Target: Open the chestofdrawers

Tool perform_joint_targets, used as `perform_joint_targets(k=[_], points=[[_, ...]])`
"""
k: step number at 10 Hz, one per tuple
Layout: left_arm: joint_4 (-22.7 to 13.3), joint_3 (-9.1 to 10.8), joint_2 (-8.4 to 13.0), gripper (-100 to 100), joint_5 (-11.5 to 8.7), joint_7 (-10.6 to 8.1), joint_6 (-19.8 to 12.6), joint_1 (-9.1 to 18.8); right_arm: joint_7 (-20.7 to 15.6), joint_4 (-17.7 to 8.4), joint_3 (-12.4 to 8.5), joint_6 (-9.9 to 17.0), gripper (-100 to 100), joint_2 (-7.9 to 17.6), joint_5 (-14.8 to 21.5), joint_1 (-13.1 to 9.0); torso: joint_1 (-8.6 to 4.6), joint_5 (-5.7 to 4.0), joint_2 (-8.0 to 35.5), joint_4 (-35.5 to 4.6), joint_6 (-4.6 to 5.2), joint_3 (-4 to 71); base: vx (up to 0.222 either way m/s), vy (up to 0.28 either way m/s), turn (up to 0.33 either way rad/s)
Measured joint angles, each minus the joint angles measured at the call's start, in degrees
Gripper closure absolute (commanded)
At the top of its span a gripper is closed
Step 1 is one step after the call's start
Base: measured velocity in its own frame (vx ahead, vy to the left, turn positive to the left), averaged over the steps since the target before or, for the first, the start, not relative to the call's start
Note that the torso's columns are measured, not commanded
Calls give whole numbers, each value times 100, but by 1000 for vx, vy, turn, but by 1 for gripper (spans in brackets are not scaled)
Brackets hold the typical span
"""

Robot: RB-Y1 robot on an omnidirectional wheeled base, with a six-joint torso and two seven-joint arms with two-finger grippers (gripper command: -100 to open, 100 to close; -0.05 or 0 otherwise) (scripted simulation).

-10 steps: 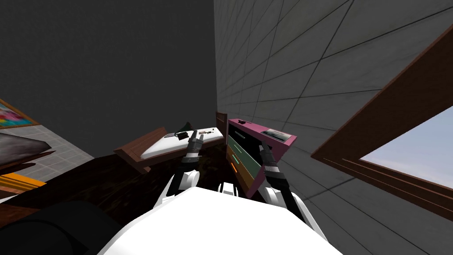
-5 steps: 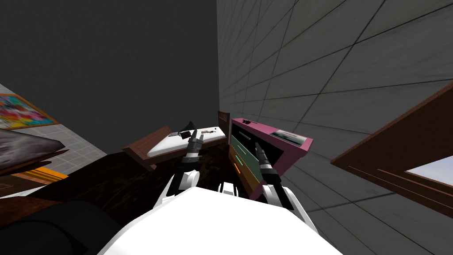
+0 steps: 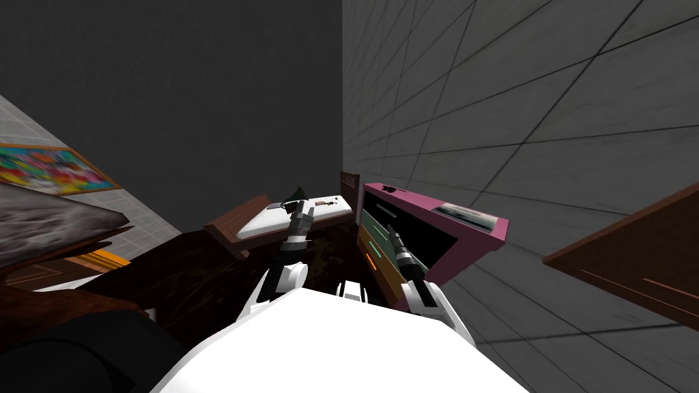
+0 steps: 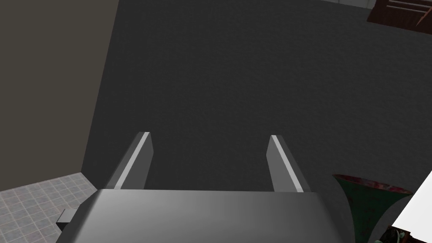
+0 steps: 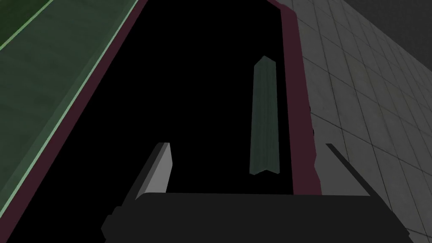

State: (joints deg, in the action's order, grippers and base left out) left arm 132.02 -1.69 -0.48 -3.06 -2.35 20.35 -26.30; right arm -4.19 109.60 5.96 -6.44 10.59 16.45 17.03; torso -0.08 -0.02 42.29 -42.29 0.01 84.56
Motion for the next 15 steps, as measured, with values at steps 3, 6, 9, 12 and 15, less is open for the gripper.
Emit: perform_joint_targets(k=[3, 6, 9, 12, 15], points=[[0, 0, 0, 0, 0, 0, 0, 0, -73, -344, 153, 444, -100, 65, 284, -193, 7, 1, -3, 1, -2, 1, 22, 68, 64], [0, 0, 0, 0, 0, 0, 0, 0, -110, -763, 216, 763, -100, 167, 493, -398, 11, 3, 2, -1, 0, -2, 17, 88, 78], [0, 0, 0, 0, 0, 0, 0, 0, -155, -1134, 362, 1224, -100, 319, 750, -654, 9, 1, -1, 0, -3, 0, 21, 81, 68], [0, 0, 0, 0, 0, 0, 0, 0, -204, -1605, 431, 1548, -100, 410, 986, -820, 6, 2, 0, 0, 0, 0, 19, 83, 88], [0, 0, 0, 0, 0, 0, 0, 0, -259, -2210, 524, 1958, -100, 527, 1264, -1165, 7, 1, 1, 0, -2, -1, 13, 70, 67]])
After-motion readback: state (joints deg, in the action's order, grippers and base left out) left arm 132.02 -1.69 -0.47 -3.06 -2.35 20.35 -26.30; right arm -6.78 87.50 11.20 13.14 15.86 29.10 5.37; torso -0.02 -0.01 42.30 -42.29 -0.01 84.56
